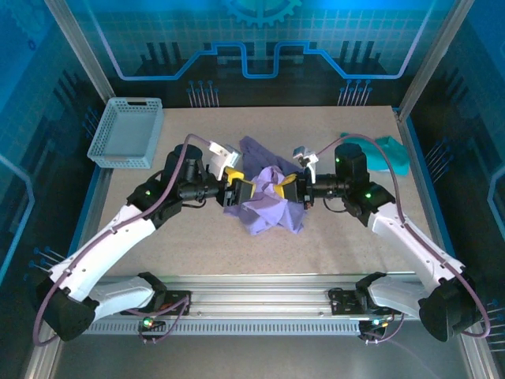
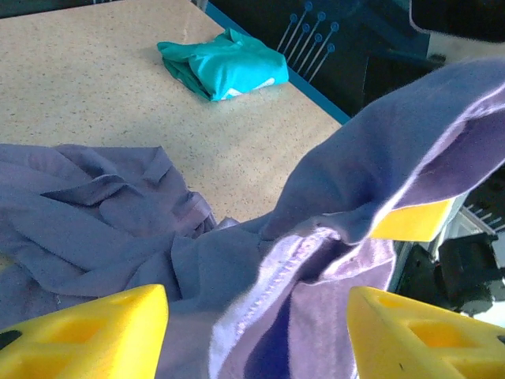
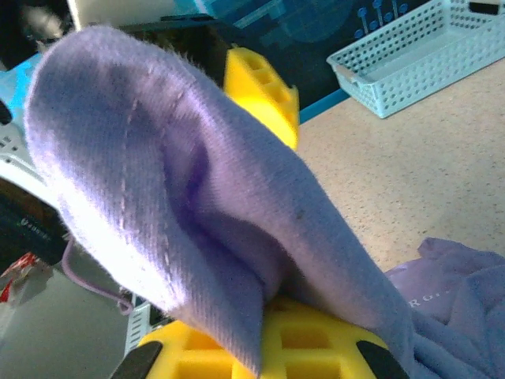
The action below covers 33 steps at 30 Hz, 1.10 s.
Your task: Fold the inside-out t-shirt
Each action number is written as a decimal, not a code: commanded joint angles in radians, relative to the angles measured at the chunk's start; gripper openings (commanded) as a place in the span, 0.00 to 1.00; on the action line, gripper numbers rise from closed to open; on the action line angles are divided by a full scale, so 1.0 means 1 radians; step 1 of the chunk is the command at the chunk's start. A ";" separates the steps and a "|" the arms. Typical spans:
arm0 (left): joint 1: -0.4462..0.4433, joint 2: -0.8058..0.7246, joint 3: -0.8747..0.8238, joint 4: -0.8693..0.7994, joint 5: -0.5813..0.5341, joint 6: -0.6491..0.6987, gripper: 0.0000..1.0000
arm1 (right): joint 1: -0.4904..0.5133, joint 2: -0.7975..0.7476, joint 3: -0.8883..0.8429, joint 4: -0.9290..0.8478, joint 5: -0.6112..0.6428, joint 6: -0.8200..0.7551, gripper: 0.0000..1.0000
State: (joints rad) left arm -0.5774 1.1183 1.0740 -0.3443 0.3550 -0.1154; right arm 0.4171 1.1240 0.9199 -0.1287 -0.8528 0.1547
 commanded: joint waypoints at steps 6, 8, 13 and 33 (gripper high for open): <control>-0.034 0.053 0.003 0.067 0.116 0.103 0.52 | -0.016 0.007 0.061 -0.126 -0.106 -0.089 0.00; -0.040 0.066 0.006 0.069 0.131 0.108 0.49 | -0.015 0.008 0.062 -0.129 -0.107 -0.090 0.00; -0.042 0.080 0.012 0.103 0.143 0.083 0.36 | -0.016 0.017 0.064 -0.154 -0.108 -0.108 0.00; -0.049 0.087 0.077 -0.012 -0.068 -0.117 0.00 | -0.077 0.115 0.128 -0.285 0.256 0.122 0.23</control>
State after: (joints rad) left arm -0.6201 1.2049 1.0908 -0.2916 0.3950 -0.1356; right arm 0.3763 1.2064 1.0080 -0.3374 -0.7654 0.1665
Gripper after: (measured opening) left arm 0.053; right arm 0.202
